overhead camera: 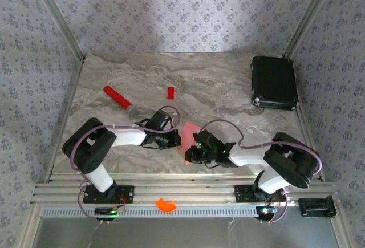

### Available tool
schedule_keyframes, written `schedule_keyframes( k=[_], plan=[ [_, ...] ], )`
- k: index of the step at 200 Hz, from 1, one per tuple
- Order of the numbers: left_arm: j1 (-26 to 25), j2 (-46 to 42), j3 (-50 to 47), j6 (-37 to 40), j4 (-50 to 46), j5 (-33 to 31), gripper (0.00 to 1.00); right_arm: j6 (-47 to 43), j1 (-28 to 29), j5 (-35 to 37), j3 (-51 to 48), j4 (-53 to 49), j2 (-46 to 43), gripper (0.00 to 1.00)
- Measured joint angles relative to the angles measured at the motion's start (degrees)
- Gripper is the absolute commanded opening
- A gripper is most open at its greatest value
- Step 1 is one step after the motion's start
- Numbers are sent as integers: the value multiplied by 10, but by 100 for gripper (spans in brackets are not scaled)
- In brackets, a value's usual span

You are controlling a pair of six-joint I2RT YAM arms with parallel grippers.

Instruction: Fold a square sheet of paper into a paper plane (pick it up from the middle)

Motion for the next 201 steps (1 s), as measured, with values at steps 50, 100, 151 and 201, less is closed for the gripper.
schedule_keyframes(
  k=[50, 100, 151, 201],
  plan=[
    [0, 0, 0, 0, 0, 1, 0, -4, 1, 49, -3, -42, -95, 13],
    [0, -1, 0, 0, -1, 1, 0, -5, -1, 98, -30, -70, -157, 20],
    [0, -2, 0, 0, -2, -1, 0, -4, -9, 114, -37, -94, -196, 25],
    [0, -9, 0, -7, -11, -7, 0, -4, -30, 112, -37, -120, -210, 27]
  ],
)
